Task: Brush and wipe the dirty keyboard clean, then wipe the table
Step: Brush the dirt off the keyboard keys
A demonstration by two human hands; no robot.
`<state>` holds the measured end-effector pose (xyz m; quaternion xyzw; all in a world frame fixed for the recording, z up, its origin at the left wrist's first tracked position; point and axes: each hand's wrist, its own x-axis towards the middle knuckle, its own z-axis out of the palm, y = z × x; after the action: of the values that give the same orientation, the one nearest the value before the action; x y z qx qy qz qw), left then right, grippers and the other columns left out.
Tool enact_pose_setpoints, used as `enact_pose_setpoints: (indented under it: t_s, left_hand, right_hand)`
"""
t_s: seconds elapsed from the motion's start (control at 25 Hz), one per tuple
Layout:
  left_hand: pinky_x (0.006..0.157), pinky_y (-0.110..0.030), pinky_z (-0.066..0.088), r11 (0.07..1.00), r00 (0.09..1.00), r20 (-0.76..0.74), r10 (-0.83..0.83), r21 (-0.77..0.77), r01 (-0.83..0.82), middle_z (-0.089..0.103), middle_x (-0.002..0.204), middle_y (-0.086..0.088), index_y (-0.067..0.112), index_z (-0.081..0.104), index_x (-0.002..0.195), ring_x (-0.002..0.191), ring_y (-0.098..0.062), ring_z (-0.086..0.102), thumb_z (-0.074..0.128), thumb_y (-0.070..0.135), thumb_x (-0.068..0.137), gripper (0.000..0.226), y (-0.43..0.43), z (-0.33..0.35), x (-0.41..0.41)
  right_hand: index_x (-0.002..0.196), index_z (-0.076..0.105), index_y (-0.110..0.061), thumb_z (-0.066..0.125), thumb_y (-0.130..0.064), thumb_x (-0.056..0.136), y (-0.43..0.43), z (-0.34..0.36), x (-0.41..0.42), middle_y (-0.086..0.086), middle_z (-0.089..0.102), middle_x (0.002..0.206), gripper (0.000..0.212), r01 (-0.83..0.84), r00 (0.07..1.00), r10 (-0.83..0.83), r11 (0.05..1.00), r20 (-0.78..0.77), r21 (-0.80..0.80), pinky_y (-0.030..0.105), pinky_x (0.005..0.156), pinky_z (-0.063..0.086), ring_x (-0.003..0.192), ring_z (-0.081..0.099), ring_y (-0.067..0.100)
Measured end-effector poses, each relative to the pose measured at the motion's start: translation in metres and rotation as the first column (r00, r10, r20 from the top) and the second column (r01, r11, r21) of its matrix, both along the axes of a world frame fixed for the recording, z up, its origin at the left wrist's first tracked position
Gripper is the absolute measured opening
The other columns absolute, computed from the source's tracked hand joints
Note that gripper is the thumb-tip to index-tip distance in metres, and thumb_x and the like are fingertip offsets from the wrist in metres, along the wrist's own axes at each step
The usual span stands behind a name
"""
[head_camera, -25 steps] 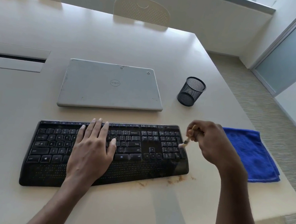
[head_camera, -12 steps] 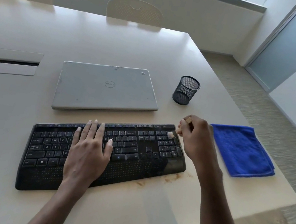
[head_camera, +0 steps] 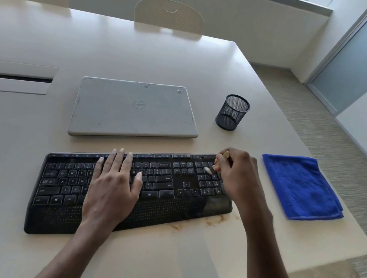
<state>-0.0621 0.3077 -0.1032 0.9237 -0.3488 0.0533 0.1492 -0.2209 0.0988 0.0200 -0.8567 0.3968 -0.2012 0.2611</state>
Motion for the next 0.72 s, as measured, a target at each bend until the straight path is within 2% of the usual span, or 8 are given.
enact_pose_setpoints:
  t_s: [0.08,0.2,0.32,0.4,0.52,0.6,0.64,0.72]
  left_hand:
    - [0.13,-0.049,0.021,1.0,1.0,0.005,0.004,0.004,-0.004,0.04,0.165,-0.013,0.011,0.042,0.158,0.157,-0.026,0.031,0.03,0.053,0.102,0.072,0.0,0.0,0.0]
    - [0.13,-0.048,0.021,1.0,1.0,0.011,0.001,0.008,-0.001,0.04,0.164,-0.014,0.01,0.043,0.158,0.157,-0.026,0.031,0.03,0.052,0.102,0.072,0.001,-0.001,0.0]
    - [0.129,-0.049,0.022,1.0,1.0,0.022,0.002,-0.002,-0.002,0.042,0.164,-0.013,0.01,0.044,0.157,0.156,-0.026,0.032,0.031,0.052,0.102,0.071,0.001,0.0,-0.001]
    - [0.129,-0.049,0.022,1.0,1.0,0.019,0.004,-0.004,-0.003,0.042,0.164,-0.013,0.01,0.044,0.157,0.156,-0.026,0.033,0.032,0.051,0.101,0.07,0.0,0.0,-0.001]
    - [0.129,-0.049,0.022,1.0,1.0,0.02,0.007,-0.002,-0.007,0.042,0.164,-0.013,0.01,0.045,0.157,0.156,-0.026,0.033,0.032,0.051,0.102,0.07,-0.001,0.0,0.0]
    - [0.129,-0.049,0.022,1.0,1.0,0.016,0.008,0.001,-0.008,0.042,0.164,-0.014,0.01,0.045,0.157,0.156,-0.026,0.033,0.032,0.051,0.102,0.07,-0.001,0.002,0.0]
    - [0.129,-0.049,0.022,1.0,1.0,0.015,0.007,0.0,-0.007,0.042,0.163,-0.014,0.01,0.045,0.157,0.156,-0.026,0.033,0.032,0.051,0.102,0.07,-0.001,0.002,-0.001]
    - [0.13,-0.049,0.022,1.0,1.0,0.013,0.006,-0.005,-0.006,0.042,0.163,-0.014,0.009,0.045,0.157,0.156,-0.027,0.033,0.031,0.051,0.102,0.071,-0.001,0.003,-0.001]
  right_hand:
    - [0.087,0.07,-0.012,0.057,-0.018,0.104,0.0,0.001,-0.001,0.004,0.072,0.077,0.023,0.016,1.0,-0.016,1.0,-0.007,0.011,0.01,0.052,0.049,0.061,0.068,0.002]
    - [0.088,0.071,-0.009,0.057,-0.015,0.104,0.002,0.005,0.004,0.004,0.072,0.078,0.022,0.001,0.998,-0.003,1.0,0.061,0.026,0.004,0.052,0.044,0.062,0.066,-0.01]
    - [0.086,0.07,-0.012,0.057,-0.019,0.103,0.003,-0.002,0.005,0.004,0.072,0.077,0.023,-0.018,1.0,0.018,1.0,-0.025,-0.008,0.025,0.066,0.057,0.068,0.069,0.009]
    - [0.083,0.068,-0.013,0.056,-0.021,0.103,-0.001,-0.001,0.0,0.004,0.071,0.076,0.025,-0.002,0.999,0.001,1.0,-0.053,-0.016,0.035,0.066,0.058,0.071,0.069,0.018]
    - [0.086,0.069,-0.011,0.056,-0.02,0.104,-0.003,0.006,0.005,0.003,0.071,0.077,0.023,0.015,0.999,-0.015,1.0,0.03,-0.013,0.016,0.057,0.054,0.066,0.069,0.002]
    - [0.089,0.071,-0.01,0.058,-0.019,0.104,0.0,0.007,0.012,0.004,0.072,0.079,0.021,-0.009,1.0,0.009,1.0,0.022,-0.001,0.009,0.055,0.048,0.067,0.069,0.003]
    - [0.09,0.071,-0.011,0.058,-0.019,0.104,0.002,0.005,0.013,0.004,0.073,0.08,0.021,-0.024,1.0,0.024,1.0,-0.007,0.002,0.011,0.057,0.05,0.07,0.07,0.008]
    - [0.091,0.071,-0.011,0.057,-0.02,0.104,0.005,0.003,0.01,0.005,0.072,0.08,0.021,-0.048,0.997,0.048,0.999,-0.067,0.001,0.029,0.066,0.059,0.073,0.07,0.017]
